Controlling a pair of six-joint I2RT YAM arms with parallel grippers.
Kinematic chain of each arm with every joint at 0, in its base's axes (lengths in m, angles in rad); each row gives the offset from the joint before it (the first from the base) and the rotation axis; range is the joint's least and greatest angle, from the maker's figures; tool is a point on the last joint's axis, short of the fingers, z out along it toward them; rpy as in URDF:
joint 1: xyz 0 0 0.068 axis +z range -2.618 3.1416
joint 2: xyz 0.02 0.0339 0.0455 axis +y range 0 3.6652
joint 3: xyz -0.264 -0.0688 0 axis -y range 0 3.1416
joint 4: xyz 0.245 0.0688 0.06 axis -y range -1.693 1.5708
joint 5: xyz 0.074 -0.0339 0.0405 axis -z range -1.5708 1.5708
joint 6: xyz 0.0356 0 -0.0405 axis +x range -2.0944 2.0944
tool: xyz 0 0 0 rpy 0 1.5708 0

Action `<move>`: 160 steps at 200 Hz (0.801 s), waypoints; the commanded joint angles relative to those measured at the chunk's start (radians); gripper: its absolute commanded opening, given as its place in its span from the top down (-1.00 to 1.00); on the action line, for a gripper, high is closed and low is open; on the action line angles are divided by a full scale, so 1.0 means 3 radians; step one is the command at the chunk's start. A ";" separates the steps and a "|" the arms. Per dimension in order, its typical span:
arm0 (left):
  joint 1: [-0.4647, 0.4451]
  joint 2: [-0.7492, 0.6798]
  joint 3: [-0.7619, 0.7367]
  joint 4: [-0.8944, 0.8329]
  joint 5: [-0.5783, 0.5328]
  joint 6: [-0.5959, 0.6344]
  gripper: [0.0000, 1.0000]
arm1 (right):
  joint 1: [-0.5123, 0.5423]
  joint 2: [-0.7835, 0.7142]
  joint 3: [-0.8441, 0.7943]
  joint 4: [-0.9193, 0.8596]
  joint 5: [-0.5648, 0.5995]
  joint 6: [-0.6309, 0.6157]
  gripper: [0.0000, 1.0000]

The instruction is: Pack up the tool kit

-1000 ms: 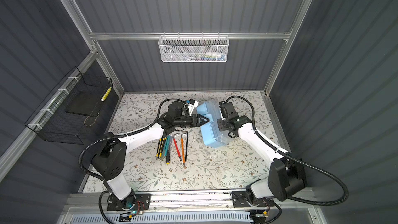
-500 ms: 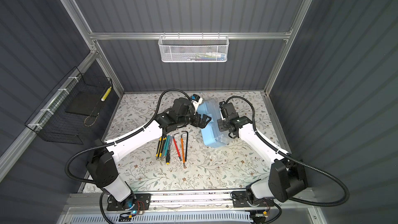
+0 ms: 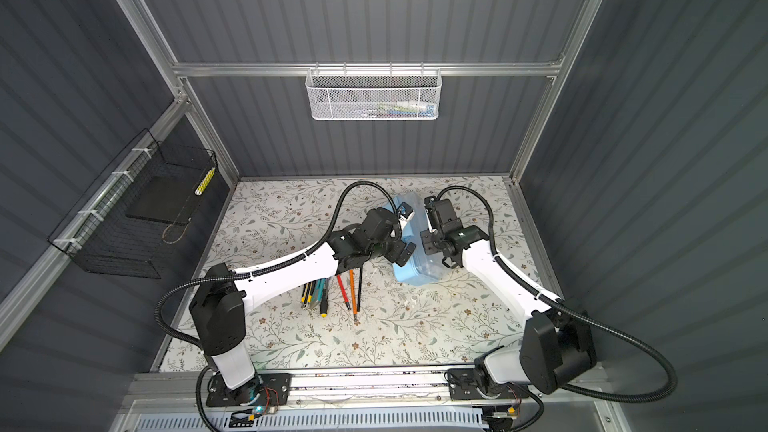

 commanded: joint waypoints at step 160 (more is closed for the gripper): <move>0.0066 0.0024 -0.0106 -0.0443 -0.1143 0.0279 -0.99 | -0.0001 -0.0075 -0.0088 0.0008 0.0128 -0.0067 1.00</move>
